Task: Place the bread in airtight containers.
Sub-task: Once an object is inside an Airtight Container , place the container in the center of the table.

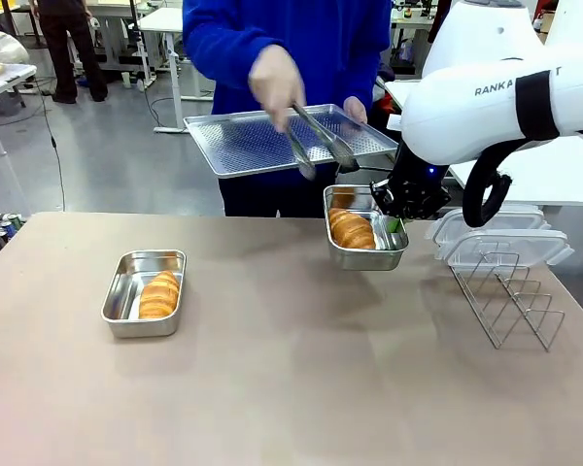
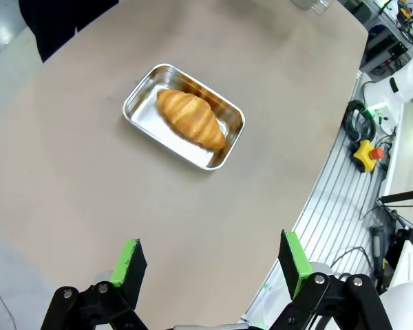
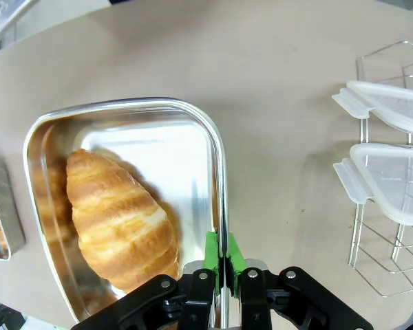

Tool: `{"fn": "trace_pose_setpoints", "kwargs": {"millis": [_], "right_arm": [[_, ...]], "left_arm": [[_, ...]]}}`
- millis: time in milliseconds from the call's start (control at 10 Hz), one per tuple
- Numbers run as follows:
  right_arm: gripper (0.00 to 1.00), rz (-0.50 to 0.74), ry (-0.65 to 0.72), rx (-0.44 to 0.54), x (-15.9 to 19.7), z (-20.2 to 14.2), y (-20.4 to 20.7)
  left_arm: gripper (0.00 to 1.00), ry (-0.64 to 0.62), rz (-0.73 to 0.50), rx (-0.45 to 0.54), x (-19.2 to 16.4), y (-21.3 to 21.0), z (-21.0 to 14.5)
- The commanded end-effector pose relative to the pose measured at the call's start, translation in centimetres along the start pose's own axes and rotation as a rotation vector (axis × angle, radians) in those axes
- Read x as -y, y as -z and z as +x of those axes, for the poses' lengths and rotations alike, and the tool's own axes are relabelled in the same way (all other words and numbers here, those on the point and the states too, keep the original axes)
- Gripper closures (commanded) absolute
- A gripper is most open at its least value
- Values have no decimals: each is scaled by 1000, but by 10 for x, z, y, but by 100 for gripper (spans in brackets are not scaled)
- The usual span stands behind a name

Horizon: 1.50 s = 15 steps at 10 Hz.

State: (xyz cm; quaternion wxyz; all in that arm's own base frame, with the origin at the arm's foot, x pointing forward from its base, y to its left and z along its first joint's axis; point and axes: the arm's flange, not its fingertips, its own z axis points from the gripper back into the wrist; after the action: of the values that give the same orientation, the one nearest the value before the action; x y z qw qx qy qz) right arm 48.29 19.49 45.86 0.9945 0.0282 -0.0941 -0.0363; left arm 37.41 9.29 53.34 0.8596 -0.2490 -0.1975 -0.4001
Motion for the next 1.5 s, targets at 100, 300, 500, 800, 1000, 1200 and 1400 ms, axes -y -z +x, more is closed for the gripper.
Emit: {"fn": "trace_pose_setpoints", "kwargs": {"millis": [100,300,500,800,1000,1200,1400], "right_arm": [[95,-3,11,10,-2,-1,-3],[95,-3,11,10,-2,-1,-3],[95,-11,40,32,7,6,12],[95,-37,29,83,25,7,57],[95,-43,22,72,38,1,86],[95,-55,18,24,44,-3,107],[95,-50,17,-5,42,-6,120]], "left_arm": [[0,11,-3,-9,-1,-1,0],[0,11,-3,-9,-1,-1,0],[0,11,-3,-9,-1,-1,0],[0,11,-3,-9,-1,-1,0],[0,11,-3,-9,-1,-1,0],[0,11,-3,-9,-1,-1,0],[0,11,-3,-9,-1,-1,0]]}}
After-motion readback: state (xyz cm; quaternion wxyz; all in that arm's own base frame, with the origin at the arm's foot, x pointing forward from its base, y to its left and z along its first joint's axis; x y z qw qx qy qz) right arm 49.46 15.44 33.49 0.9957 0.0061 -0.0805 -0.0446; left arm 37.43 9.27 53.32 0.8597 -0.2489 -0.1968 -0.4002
